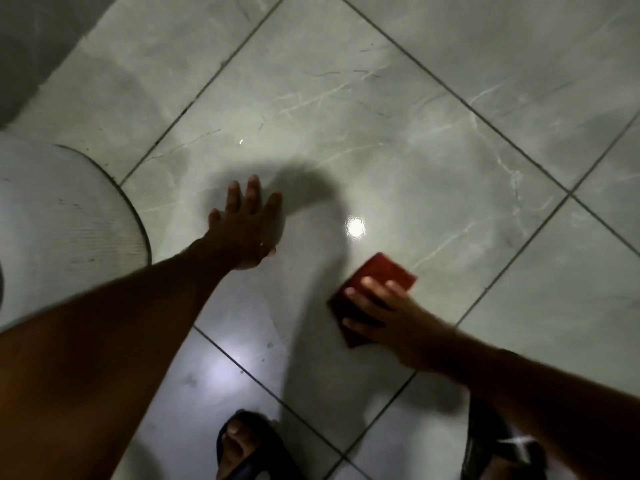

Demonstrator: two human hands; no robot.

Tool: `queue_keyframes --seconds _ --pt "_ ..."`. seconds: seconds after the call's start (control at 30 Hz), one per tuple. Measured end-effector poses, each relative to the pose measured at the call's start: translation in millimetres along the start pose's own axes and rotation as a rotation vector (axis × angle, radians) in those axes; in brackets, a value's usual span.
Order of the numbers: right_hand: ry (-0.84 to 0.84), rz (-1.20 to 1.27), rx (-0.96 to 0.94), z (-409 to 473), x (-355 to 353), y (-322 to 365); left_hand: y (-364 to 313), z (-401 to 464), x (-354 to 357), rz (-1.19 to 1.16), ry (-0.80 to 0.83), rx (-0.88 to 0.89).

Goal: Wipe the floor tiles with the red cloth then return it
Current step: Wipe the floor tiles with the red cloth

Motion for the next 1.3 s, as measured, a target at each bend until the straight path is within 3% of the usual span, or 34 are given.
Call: queue_keyframes --seconds 0.07,0.17,0.2,0.33,0.43,0.53,0.63,0.73,0.8,0.9,1.0,1.07,1.13,1.3 --pt "-0.049 -0.017 0.088 -17 -11 -54 -2 1 0 0.009 0.0 -0.006" --pt "-0.201 0.144 0.54 44 -55 -120 -1 4 1 0.015 -0.005 0.0" --pt "-0.228 0.219 0.613 78 -72 -126 1 4 2 0.016 -0.011 0.001" --pt "-0.289 0.241 0.439 165 -84 -62 9 8 8 -0.002 -0.034 -0.005" --pt "-0.157 0.109 0.18 91 -24 18 11 5 7 0.004 -0.05 0.007" --pt "-0.057 0.017 0.056 -22 12 -1 8 5 6 0.026 -0.056 0.015" --pt "-0.119 0.104 0.265 -33 -6 -66 6 8 8 0.03 -0.053 0.005" --pt "-0.281 0.27 0.579 53 -48 -102 6 9 8 0.029 -0.035 -0.014" --pt "-0.33 0.343 0.643 113 -74 -101 7 11 9 0.033 -0.037 -0.021" --pt "-0.291 0.286 0.466 137 -64 -47 8 10 10 0.021 -0.046 -0.018" --pt "-0.148 0.167 0.165 68 -17 16 8 7 8 0.014 -0.039 -0.013" --pt "-0.101 0.141 0.061 15 -2 7 6 6 6 0.017 -0.046 -0.01" --pt "-0.098 0.092 0.114 -10 -4 -33 5 6 6 0.016 -0.045 -0.012" --pt "-0.158 0.322 0.675 45 -58 -121 6 7 7 0.025 -0.041 -0.016"
Point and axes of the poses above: each hand's wrist, its own z-axis towards the middle knuckle, its own x-axis out of the palm, y = z × x, the point moved 1 cm from there along z, towards the middle knuckle, and after that the axes turned 2 degrees about y, right-handed, at the moved point
